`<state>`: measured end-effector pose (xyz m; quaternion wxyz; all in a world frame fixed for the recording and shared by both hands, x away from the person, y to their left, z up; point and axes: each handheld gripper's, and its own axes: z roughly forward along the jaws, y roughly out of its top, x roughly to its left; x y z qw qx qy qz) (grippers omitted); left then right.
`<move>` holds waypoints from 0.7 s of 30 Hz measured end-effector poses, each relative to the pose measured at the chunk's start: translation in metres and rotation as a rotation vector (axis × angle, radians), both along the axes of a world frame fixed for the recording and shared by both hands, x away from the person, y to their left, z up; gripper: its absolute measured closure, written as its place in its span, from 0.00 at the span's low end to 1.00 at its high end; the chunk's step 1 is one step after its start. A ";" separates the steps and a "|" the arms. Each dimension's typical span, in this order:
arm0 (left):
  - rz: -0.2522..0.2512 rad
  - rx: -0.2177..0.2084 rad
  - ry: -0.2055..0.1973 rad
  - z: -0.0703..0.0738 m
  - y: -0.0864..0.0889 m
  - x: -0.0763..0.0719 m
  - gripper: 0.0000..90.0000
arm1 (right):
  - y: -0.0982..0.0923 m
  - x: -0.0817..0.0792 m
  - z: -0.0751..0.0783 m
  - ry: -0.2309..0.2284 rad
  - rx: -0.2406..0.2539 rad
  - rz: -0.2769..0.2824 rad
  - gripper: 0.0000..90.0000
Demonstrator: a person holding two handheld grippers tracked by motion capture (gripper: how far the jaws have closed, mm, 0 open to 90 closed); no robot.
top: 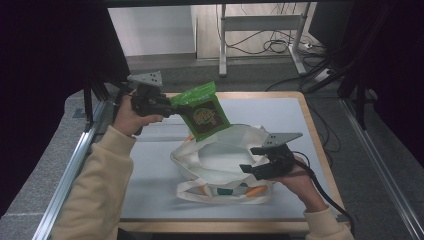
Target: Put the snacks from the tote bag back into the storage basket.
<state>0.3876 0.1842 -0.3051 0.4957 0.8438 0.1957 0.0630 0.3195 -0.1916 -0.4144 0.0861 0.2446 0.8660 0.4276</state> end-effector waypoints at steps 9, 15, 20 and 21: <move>0.032 0.027 -0.006 0.010 0.008 0.019 0.84 | 0.000 -0.008 -0.003 -0.001 -0.017 0.005 0.31; 0.043 0.003 0.005 0.014 0.015 0.027 0.84 | 0.000 -0.009 -0.003 -0.005 -0.024 0.012 0.30; 0.041 0.014 -0.008 0.021 0.016 0.028 0.84 | -0.003 -0.007 -0.004 0.000 -0.013 0.001 0.30; 0.045 0.014 -0.010 0.023 0.017 0.029 0.84 | -0.004 -0.006 -0.005 0.003 -0.013 -0.003 0.30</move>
